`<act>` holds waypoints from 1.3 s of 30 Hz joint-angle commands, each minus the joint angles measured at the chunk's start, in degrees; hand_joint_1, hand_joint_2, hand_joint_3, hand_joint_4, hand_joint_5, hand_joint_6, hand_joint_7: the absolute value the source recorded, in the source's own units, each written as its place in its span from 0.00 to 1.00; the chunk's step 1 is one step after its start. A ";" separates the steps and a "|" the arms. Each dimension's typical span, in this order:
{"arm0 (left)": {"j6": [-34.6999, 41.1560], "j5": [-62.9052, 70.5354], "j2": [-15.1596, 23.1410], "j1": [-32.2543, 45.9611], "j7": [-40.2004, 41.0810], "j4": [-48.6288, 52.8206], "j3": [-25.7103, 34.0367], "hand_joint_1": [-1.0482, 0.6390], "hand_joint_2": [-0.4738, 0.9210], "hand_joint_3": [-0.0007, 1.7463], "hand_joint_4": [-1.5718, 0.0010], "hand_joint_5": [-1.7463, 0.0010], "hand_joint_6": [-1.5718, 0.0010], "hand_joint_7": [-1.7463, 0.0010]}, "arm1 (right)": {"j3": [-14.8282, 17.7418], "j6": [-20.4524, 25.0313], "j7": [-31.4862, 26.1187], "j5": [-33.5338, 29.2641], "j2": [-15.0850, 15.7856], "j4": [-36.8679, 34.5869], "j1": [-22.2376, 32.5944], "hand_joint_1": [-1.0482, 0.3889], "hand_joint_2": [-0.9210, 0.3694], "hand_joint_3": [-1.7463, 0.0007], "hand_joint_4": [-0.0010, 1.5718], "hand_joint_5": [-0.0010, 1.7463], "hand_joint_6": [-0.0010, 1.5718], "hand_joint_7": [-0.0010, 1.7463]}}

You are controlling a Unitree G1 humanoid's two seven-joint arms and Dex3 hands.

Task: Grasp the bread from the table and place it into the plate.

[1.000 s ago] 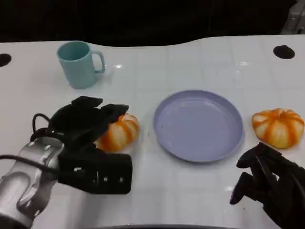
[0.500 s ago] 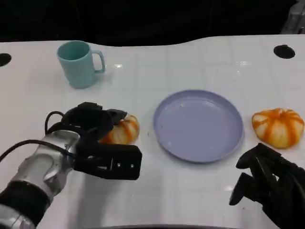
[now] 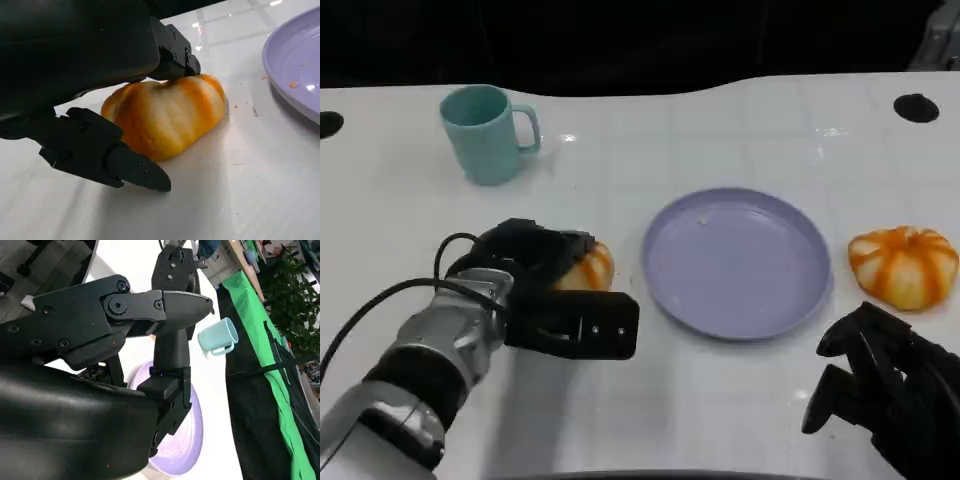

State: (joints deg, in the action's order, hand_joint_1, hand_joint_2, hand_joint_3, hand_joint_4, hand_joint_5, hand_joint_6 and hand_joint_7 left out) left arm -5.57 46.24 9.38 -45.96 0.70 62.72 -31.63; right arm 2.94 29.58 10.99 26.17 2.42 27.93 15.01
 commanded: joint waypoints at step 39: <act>2.05 -11.72 -7.03 -5.04 20.19 1.94 6.97 0.51 0.92 0.33 0.45 0.00 0.66 0.00 | 0.94 -0.66 0.37 0.09 1.12 -0.12 -0.26 0.40 0.00 0.79 0.41 1.00 0.31 0.93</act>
State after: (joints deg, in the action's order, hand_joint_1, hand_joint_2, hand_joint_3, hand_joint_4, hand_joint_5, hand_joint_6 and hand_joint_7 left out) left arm -4.30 35.06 2.01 -49.79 21.84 65.52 -25.05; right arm 3.64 29.72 11.18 26.29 2.75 27.83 14.84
